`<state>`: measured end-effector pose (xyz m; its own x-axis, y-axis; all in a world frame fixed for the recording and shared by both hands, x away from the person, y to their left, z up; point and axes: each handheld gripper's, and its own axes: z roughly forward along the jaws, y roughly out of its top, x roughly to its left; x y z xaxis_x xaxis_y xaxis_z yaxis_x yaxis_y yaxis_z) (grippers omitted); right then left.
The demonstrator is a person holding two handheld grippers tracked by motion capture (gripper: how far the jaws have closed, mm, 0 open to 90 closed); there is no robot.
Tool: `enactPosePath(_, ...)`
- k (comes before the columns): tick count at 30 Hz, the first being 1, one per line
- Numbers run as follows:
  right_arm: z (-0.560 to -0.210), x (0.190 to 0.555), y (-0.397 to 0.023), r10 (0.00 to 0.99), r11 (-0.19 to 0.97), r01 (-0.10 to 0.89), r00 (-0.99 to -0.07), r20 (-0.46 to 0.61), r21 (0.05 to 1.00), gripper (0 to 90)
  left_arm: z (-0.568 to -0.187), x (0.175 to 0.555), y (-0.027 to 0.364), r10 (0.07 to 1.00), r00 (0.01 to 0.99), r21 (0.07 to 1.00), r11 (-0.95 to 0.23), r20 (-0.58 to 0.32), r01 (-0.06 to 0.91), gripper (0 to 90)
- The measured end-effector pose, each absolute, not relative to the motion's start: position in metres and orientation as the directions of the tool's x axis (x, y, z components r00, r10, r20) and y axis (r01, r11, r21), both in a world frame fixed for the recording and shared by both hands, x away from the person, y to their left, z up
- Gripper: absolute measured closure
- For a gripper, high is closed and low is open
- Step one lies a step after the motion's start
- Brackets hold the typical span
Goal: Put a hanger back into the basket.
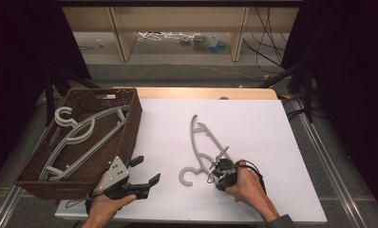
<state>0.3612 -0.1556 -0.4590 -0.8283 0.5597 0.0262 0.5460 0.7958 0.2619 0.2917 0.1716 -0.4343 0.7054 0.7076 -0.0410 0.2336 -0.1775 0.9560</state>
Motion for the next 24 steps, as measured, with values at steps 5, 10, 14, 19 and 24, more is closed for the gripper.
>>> enactPosePath(5, -0.458, 0.361, -0.157, 0.568, 0.789, 0.555, -0.823, 0.03, 0.264, 82.1, -0.435, 0.292, 0.171, 0.705, 0.708, 0.955, -0.182, -0.037, 0.232, 19.3)
enactPosePath(10, -0.457, 0.36, -0.158, 0.54, 0.806, 0.524, -0.841, 0.019, 0.276, 82.2, -0.435, 0.293, 0.172, 0.712, 0.701, 0.951, -0.194, -0.032, 0.24, 20.4)
enactPosePath(14, -0.455, 0.36, -0.16, 0.513, 0.816, 0.501, -0.858, 0.039, 0.287, 82.2, -0.436, 0.292, 0.171, 0.713, 0.701, 0.951, -0.199, -0.026, 0.237, 21.8)
enactPosePath(19, -0.449, 0.354, -0.16, 0.467, 0.837, 0.457, -0.883, 0.042, 0.299, 82.2, -0.439, 0.292, 0.166, 0.705, 0.708, 0.935, -0.277, 0.042, 0.22, 25.0)
enactPosePath(24, -0.44, 0.349, -0.162, 0.434, 0.855, 0.42, -0.901, 0.026, 0.304, 82.3, -0.441, 0.295, 0.161, 0.685, 0.72, 0.916, -0.349, 0.107, 0.196, 27.0)
